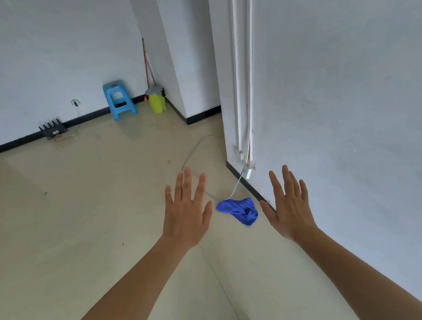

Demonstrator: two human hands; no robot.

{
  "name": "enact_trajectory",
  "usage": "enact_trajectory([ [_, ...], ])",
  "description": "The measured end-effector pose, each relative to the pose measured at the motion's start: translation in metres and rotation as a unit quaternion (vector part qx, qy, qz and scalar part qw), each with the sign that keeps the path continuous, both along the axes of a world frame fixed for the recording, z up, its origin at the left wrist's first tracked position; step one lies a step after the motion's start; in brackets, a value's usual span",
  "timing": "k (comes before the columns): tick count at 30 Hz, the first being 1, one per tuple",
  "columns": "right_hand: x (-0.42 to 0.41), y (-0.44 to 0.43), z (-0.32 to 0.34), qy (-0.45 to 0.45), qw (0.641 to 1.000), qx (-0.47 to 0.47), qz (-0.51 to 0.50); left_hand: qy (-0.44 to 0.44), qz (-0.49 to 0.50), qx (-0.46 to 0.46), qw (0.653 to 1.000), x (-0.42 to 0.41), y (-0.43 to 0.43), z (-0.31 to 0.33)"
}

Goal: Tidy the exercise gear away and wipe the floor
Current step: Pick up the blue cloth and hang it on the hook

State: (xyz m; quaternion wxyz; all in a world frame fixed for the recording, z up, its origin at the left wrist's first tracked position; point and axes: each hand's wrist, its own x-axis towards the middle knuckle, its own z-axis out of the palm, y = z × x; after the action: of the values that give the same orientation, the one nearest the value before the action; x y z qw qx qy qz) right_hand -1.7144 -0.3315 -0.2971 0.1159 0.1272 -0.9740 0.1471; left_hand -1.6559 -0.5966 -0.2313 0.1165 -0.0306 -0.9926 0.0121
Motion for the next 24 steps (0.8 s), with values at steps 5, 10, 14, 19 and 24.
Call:
enact_trajectory([
  [5,-0.129,-0.043,0.014,-0.034,0.999,0.018,-0.037,0.005,-0.03,-0.004,1.0,-0.134,-0.049,0.019],
  [10,-0.227,-0.095,0.006,-0.051,0.997,0.041,-0.035,-0.004,-0.037,0.033,0.999,-0.253,-0.11,-0.005],
  [14,-0.304,-0.132,-0.037,-0.082,0.993,0.062,-0.063,-0.065,-0.056,0.039,0.996,-0.357,-0.151,-0.063],
  [19,-0.379,-0.165,-0.096,-0.165,0.975,0.06,-0.14,-0.153,-0.103,0.043,0.982,-0.481,-0.181,-0.124],
  [24,-0.426,-0.179,-0.132,-0.24,0.949,0.076,-0.189,-0.202,-0.173,0.027,0.964,-0.571,-0.185,-0.173],
])
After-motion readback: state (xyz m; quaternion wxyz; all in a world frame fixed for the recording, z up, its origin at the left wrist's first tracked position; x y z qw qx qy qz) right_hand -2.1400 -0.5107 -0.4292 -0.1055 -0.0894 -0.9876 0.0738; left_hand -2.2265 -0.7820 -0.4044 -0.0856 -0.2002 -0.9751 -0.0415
